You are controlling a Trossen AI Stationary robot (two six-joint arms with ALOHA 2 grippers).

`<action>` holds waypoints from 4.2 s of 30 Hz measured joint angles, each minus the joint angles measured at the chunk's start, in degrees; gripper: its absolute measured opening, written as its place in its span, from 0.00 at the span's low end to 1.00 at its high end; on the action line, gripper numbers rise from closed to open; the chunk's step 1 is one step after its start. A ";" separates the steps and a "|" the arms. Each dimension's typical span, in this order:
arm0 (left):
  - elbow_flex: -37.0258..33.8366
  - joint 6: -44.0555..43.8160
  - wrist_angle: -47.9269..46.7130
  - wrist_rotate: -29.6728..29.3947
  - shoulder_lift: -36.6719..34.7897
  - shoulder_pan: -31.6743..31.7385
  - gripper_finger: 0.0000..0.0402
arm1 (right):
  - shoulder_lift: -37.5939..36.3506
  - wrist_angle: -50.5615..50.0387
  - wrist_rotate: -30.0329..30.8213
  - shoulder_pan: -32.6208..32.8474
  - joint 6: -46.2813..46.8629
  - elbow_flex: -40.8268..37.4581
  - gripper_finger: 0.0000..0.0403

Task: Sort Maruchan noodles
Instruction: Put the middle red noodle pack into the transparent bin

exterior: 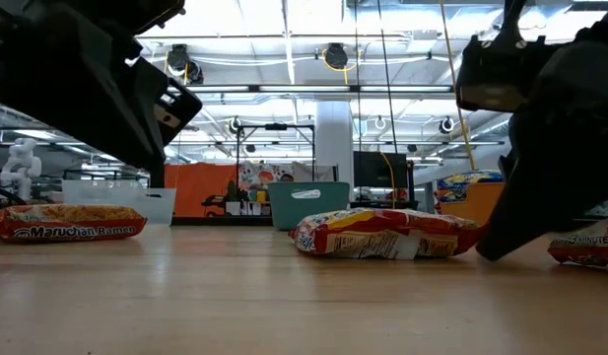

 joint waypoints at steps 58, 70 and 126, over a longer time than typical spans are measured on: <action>0.00 19.18 2.09 -1.76 -16.39 31.67 0.20 | -34.28 2.32 -0.55 -21.51 -79.72 -0.35 0.00; 0.11 16.67 5.04 -1.70 -20.26 31.03 0.69 | -35.91 8.05 -3.93 -21.88 -100.21 -0.35 0.00; 0.07 11.10 2.57 -1.38 -19.35 21.55 0.67 | -25.79 35.28 -21.68 -28.57 -115.41 -0.33 0.00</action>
